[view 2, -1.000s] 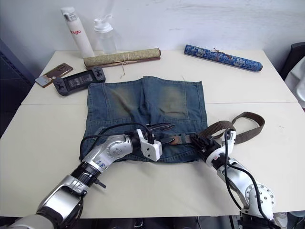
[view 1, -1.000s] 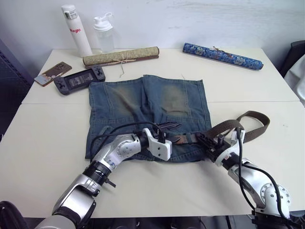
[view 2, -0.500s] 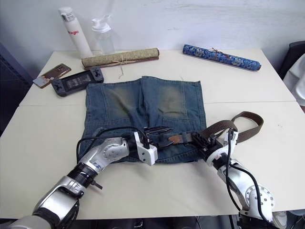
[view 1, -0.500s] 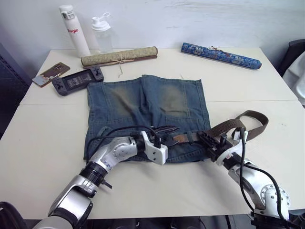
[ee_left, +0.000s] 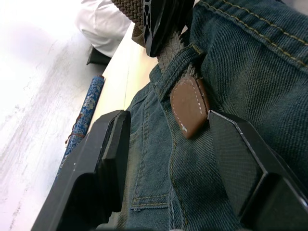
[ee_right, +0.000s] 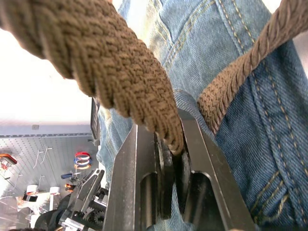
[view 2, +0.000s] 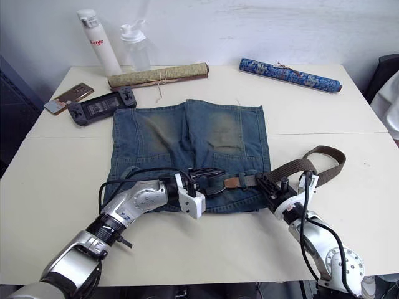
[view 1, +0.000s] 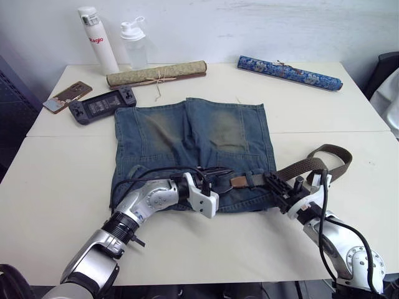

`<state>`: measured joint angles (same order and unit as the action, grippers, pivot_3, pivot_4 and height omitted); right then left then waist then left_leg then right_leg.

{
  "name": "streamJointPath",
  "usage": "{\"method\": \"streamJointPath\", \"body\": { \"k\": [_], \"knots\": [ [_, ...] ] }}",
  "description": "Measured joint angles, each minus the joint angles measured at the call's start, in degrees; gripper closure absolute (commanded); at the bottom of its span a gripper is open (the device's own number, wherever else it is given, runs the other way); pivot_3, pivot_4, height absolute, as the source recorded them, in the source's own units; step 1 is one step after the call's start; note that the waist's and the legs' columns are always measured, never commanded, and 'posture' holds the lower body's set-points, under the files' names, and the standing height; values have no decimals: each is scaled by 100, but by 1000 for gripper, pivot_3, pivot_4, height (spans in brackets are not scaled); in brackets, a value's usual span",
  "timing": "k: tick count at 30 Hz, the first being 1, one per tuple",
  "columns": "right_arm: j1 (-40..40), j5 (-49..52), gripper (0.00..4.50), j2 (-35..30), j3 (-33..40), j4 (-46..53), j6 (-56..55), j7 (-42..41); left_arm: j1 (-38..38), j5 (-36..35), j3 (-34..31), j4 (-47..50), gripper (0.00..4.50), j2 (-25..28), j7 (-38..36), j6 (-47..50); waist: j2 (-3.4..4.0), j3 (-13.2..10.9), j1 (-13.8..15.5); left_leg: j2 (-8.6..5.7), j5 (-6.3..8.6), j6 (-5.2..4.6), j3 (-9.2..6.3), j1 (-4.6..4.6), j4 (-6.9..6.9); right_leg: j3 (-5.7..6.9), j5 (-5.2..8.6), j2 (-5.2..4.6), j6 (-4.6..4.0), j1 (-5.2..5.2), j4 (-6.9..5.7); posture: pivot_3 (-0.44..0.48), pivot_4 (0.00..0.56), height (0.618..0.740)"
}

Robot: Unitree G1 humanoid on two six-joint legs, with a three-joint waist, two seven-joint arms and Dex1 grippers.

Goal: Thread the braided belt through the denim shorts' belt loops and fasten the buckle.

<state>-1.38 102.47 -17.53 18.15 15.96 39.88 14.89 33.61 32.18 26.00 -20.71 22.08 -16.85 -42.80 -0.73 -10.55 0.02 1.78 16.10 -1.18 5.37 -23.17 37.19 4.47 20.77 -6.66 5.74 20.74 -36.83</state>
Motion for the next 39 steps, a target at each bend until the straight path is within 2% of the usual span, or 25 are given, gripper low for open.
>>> {"method": "streamJointPath", "body": {
  "k": [16,24,31,34,35,36,39],
  "knots": [
    [81,216,4500,51,-44,0,-231,187,169,-16,141,-54,1658,158,-154,-104,1,1,-9,1,-1,1,-1,1,-2,0,0,0,0,1,-1,0,150,717],
    [37,210,4500,97,-291,98,-226,187,387,474,260,-242,1658,43,209,92,0,2,15,-1,-2,-3,-2,3,4,-1,-1,-3,1,-3,-7,0,150,717],
    [-12,207,4500,98,-310,99,-235,180,395,532,282,-260,1658,55,299,92,1,3,11,-1,-2,-3,-3,4,3,0,0,-3,1,-3,-7,0,150,717],
    [-18,197,4500,98,-310,99,-236,167,398,532,288,-260,2486,63,299,92,2,4,8,-1,-2,-2,-3,5,3,0,0,-3,1,-3,-8,0,150,717],
    [-18,194,4500,98,-310,99,-237,166,421,527,275,-255,2953,63,300,91,2,5,9,-1,-2,-3,-3,5,3,0,0,-3,1,-3,-8,0,150,717],
    [-18,192,4500,98,-310,99,-237,164,447,523,264,-248,3216,63,300,90,4,10,10,-1,-2,-2,-3,6,3,0,-1,-3,1,-5,-7,0,150,717],
    [-19,181,4500,98,-310,99,-234,148,482,501,222,-225,4367,62,300,88,18,47,10,-1,-1,-3,-2,12,1,0,0,-4,1,-9,-4,0,150,717]
  ]
}}
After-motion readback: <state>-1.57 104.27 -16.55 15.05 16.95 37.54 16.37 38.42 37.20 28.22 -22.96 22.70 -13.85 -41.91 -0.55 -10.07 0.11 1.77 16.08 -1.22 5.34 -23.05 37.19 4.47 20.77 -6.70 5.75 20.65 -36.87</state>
